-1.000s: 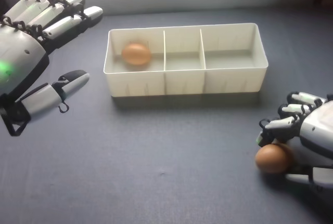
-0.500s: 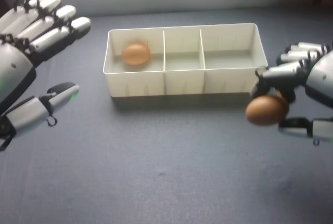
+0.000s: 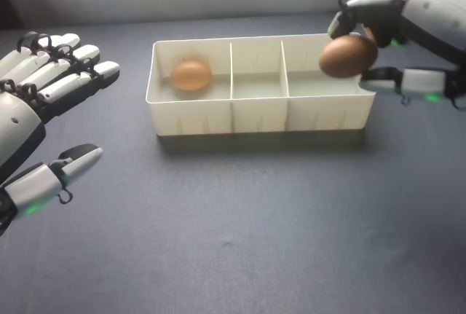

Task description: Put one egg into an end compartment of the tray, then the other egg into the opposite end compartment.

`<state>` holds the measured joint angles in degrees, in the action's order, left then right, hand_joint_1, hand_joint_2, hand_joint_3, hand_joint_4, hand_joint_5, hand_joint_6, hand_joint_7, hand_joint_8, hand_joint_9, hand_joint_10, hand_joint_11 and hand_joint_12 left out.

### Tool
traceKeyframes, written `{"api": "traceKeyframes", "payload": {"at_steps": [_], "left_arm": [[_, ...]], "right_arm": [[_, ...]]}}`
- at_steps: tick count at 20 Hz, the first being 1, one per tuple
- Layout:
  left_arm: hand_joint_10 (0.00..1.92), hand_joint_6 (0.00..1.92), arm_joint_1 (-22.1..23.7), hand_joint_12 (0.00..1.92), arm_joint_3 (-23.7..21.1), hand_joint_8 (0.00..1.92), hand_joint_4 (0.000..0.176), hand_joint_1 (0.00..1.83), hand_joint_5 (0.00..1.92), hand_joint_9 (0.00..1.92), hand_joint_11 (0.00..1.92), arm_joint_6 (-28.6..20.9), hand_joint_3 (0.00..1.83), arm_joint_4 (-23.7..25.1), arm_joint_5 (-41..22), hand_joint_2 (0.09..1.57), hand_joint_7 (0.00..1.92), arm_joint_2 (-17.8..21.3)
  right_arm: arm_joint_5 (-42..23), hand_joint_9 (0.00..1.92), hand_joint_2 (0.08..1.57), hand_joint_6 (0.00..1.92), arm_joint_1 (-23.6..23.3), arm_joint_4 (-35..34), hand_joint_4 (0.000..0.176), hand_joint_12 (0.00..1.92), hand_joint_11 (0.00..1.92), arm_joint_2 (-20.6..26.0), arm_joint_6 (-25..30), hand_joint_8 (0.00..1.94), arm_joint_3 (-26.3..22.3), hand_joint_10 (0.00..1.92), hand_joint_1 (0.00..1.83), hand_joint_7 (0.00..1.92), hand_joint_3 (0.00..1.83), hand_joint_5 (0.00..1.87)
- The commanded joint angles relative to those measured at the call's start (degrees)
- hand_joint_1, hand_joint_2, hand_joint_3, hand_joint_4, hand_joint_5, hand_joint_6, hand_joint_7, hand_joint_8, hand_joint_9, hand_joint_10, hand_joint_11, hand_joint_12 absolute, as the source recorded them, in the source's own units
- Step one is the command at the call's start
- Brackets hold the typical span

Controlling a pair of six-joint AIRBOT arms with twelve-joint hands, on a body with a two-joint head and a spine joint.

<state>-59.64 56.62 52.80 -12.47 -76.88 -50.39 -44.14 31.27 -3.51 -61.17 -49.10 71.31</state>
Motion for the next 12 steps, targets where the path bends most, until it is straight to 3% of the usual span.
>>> {"api": "traceKeyframes", "payload": {"at_steps": [1,2,3,4,5,6,7,9,11,12], "left_arm": [[0.01,0.0,0.3,0.21,0.2,0.0,0.0,0.55,0.27,0.01,0.0,-0.1,0.0,0.0,-7.4,1.39,0.16,-0.1],[0.01,0.0,0.3,0.21,0.2,0.0,0.0,0.55,0.27,0.01,0.0,-0.1,0.0,0.0,-7.6,1.4,0.16,-0.2],[0.01,0.0,0.2,0.24,0.3,0.0,0.0,0.57,0.28,0.02,0.0,-0.3,0.0,0.0,-7.7,1.4,0.16,-0.3],[0.01,0.0,0.1,0.3,0.4,0.0,0.0,0.52,0.27,0.03,0.0,-0.5,0.0,0.0,-7.8,1.4,0.16,-0.5],[0.01,0.0,0.1,0.31,0.6,0.0,0.005,0.5,0.28,0.03,0.0,-0.8,0.0,0.0,-7.8,1.4,0.16,-0.7],[0.01,0.0,0.1,0.25,0.7,0.0,0.012,0.47,0.26,0.02,0.0,-1.1,0.0,0.0,-7.7,1.4,0.15,-1.0],[0.01,0.0,0.1,0.24,0.9,0.0,0.02,0.46,0.26,0.02,0.0,-1.3,0.0,0.0,-7.8,1.4,0.15,-1.2],[0.01,0.0,0.0,0.27,1.0,0.0,0.024,0.54,0.26,0.03,0.0,-1.8,0.0,0.0,-7.8,1.39,0.14,-1.5],[0.01,0.0,-0.1,0.38,1.0,0.0,0.022,0.57,0.27,0.03,0.0,-1.8,0.0,-0.1,-7.8,1.37,0.15,-1.5],[0.01,0.0,-0.4,0.45,1.0,0.0,0.012,0.59,0.27,0.04,0.0,-1.9,0.0,-0.4,-8.1,1.37,0.15,-1.5]], "right_arm": [[-3.7,0.89,1.3,1.28,-1.2,-1.4,0.0,1.92,0.95,-0.5,-0.1,1.78,1.3,1.92,1.17,0.67,0.02,0.66],[-1.7,0.74,1.3,1.28,-1.7,-2.7,0.0,1.92,0.81,-1.9,-0.1,1.79,3.2,1.92,1.17,0.67,0.01,0.65],[0.2,0.39,1.31,1.46,-2.2,-3.4,0.0,1.92,0.35,-3.2,-0.2,1.6,4.9,1.65,1.14,0.57,0.0,0.71],[2.2,0.46,1.3,1.4,-2.6,-4.6,0.0,1.92,0.45,-4.6,-0.9,1.61,6.8,1.71,1.13,0.62,0.0,0.71],[4.1,0.6,1.29,1.44,-3.0,-6.3,0.0,1.92,0.46,-5.6,-2.5,1.51,7.9,1.71,1.28,0.71,0.0,0.55],[5.7,0.46,1.27,1.03,-3.3,-7.7,0.0,1.87,0.36,-6.1,-4.1,1.15,8.7,1.41,1.16,0.51,0.0,0.26],[6.6,0.26,1.28,0.73,-3.6,-8.1,0.0,1.88,0.14,-6.6,-4.5,0.89,9.4,1.28,1.0,0.35,0.0,0.13],[7.9,0.02,1.27,0.19,-3.9,-9.8,0.0,1.68,0.0,-6.9,-5.9,0.26,10.1,0.87,0.72,0.16,0.0,0.01],[7.9,0.0,1.23,0.02,-3.9,-10.3,0.0,1.55,0.0,-6.8,-6.1,0.06,10.1,0.44,0.61,0.03,0.0,0.0],[7.8,0.0,1.23,0.0,-3.9,-10.4,0.028,1.69,0.0,-6.8,-6.1,0.01,9.8,0.53,0.6,0.01,0.0,0.0]]}}
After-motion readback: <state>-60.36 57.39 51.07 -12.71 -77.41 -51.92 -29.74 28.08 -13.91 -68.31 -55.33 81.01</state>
